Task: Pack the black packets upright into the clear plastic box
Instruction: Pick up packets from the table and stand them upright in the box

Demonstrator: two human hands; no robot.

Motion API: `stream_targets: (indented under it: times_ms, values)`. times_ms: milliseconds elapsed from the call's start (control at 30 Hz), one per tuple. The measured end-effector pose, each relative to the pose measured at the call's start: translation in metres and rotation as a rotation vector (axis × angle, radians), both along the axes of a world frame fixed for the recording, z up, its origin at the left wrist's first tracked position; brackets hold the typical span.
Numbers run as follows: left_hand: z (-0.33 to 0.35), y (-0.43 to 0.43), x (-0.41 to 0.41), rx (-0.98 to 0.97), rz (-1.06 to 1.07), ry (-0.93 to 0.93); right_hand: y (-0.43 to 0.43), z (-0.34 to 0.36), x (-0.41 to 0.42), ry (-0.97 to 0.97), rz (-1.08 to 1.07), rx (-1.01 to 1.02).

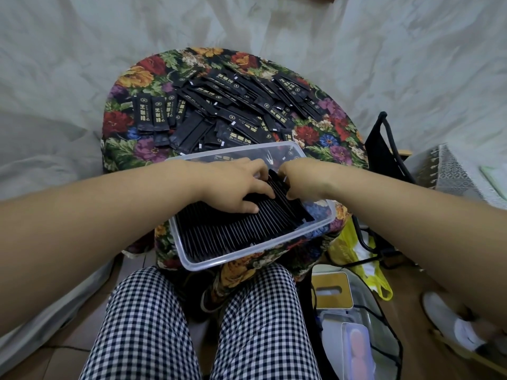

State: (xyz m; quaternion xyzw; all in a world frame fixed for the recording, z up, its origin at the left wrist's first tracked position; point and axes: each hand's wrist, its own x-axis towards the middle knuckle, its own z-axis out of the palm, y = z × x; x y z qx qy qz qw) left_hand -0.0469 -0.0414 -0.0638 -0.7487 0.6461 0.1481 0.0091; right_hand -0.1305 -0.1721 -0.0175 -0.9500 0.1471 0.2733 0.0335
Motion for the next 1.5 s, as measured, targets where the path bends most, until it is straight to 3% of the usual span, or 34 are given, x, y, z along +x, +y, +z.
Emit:
stream_targets:
  times_ms: [300,500,833,900,1033,1200,1500]
  values:
    - [0.001,-0.001,0.002,-0.049,0.129,0.141,-0.004,0.001,0.002,0.010,-0.025,0.042]
    - [-0.004,-0.008,0.005,0.037,0.076,0.092,-0.005,-0.006,0.002,-0.059,-0.020,-0.035]
    - [0.000,-0.025,0.004,0.001,0.053,0.097,-0.006,-0.001,-0.004,-0.069,0.018,-0.046]
    - [0.000,-0.027,0.004,0.017,0.054,0.097,-0.008,0.005,-0.010,-0.121,-0.025,0.020]
    - [0.001,-0.026,0.003,0.021,0.078,0.108,-0.028,0.019,-0.038,-0.391,-0.237,0.364]
    - [0.003,-0.024,-0.003,0.012,0.113,0.106,-0.050,0.004,-0.065,-0.614,-0.346,0.536]
    - [0.003,-0.032,-0.009,-0.015,0.166,0.154,-0.049,-0.034,-0.071,-0.836,-0.451,0.772]
